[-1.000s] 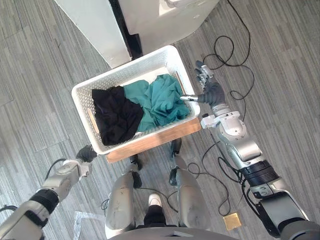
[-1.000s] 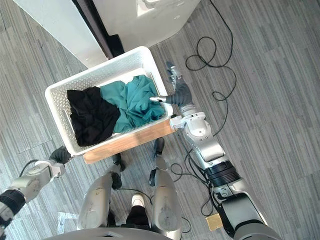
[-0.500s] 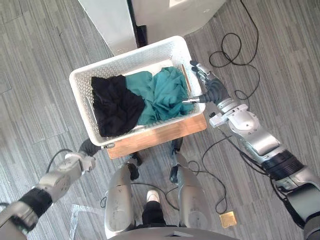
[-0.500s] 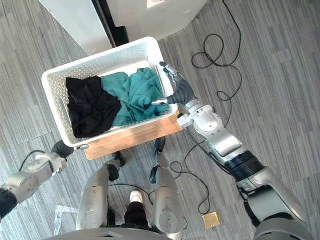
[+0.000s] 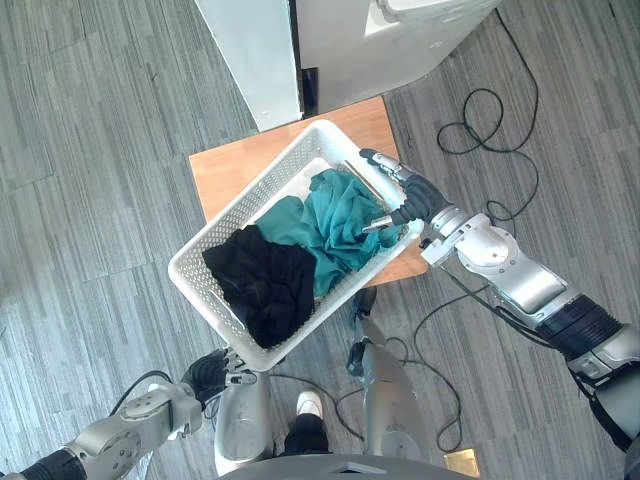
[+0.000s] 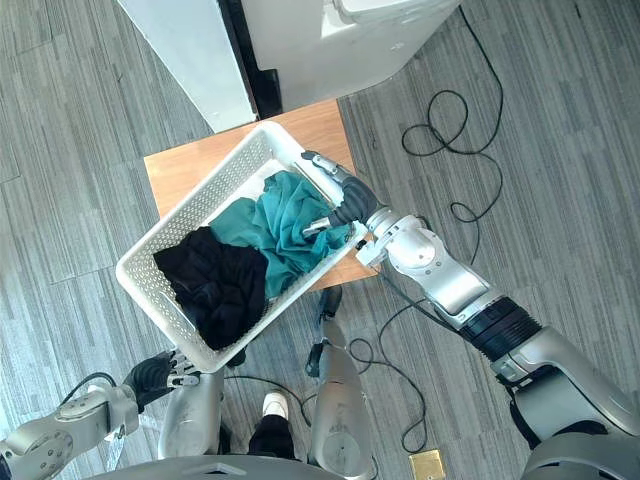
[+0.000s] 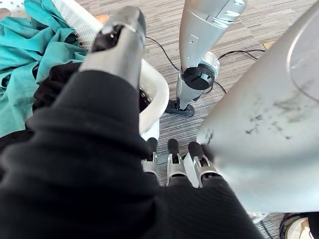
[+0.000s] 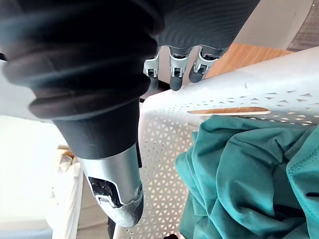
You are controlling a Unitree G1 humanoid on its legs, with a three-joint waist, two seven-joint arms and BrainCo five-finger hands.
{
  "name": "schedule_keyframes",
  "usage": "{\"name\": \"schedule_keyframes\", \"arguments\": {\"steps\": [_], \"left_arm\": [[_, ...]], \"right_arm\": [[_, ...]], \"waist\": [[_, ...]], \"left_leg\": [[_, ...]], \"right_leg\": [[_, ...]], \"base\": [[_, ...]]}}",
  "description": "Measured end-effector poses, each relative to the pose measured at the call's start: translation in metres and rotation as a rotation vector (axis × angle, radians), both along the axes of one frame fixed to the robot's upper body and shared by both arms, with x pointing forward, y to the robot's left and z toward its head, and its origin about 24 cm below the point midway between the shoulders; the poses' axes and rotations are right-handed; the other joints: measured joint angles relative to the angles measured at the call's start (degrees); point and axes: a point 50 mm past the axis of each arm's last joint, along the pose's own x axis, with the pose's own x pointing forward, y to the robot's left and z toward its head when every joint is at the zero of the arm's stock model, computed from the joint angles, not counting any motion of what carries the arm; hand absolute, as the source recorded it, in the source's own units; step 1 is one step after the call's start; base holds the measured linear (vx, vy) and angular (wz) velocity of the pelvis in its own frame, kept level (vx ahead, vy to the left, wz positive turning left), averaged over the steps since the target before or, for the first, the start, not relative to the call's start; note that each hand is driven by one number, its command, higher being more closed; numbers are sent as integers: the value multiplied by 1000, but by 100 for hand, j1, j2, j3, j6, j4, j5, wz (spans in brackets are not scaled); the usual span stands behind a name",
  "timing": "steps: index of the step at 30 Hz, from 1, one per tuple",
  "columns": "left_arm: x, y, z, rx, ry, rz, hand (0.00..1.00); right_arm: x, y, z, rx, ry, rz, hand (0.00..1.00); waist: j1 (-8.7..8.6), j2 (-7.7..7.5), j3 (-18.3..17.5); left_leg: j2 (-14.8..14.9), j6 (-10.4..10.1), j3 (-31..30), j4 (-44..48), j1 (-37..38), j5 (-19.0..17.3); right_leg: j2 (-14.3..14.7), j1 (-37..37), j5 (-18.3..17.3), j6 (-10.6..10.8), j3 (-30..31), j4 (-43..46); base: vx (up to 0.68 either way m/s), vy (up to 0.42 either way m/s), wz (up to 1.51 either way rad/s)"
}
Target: Pick up the laundry basket with both hands and put the clothes into the washing machine.
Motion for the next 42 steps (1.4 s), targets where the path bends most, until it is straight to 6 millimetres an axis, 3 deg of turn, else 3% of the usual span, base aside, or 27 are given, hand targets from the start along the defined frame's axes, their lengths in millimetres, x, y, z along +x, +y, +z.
{"name": "schedule_keyframes", "arguments": {"steps": [8, 19, 24, 27, 31, 35, 42], "left_arm": [[3, 8, -23, 54, -3, 40, 0], [17, -2, -53, 55, 23, 312, 0], [29, -9, -57, 46, -18, 329, 0], [38, -4, -48, 31, -51, 354, 0], [86, 32, -14, 64, -222, 568, 0], [130, 54, 18, 132, -326, 667, 0], [170, 81, 76, 216, -487, 710, 0]], "right_arm": [[0, 14, -14, 67, 28, 21, 0], [-4, 12, -23, 142, 34, 2, 0], [-4, 11, -22, 156, 39, -8, 0], [-6, 6, -19, 166, 33, -23, 0], [-8, 0, -19, 182, 28, -41, 0], [-6, -1, -19, 193, 59, -46, 0], [14, -2, -14, -40, 162, 21, 0]], "waist": [[-37, -13, -223], [-121, -23, -218], [-101, -22, -219], [-96, -19, -220], [-87, -34, -211], [-86, -61, -195], [-147, -367, -113]], "left_leg": [[-61, 10, -13, -194, -19, 202], [-191, 41, -36, -510, 53, 360], [-221, 43, -13, -562, 55, 368], [-328, 44, -20, -845, 98, 514], [-364, 43, -6, -1025, 103, 714], [-288, 45, 23, -893, 35, 707], [-95, 83, 142, -463, -149, 552]], "right_leg": [[44, 2, 104, -10, 15, -229], [31, -3, 190, -30, 15, -309], [35, -30, 252, -21, 94, -373], [46, -49, 311, -10, 110, -467], [24, -135, 377, -38, 125, -490], [39, -167, 372, -29, 124, -471], [74, -246, 442, -27, 144, -450]], "base": [[38, -49, 1], [11, -34, 3], [11, -27, -6], [11, -46, 5], [-8, -32, 1], [-12, -34, -3], [-4, -30, -7]]}}
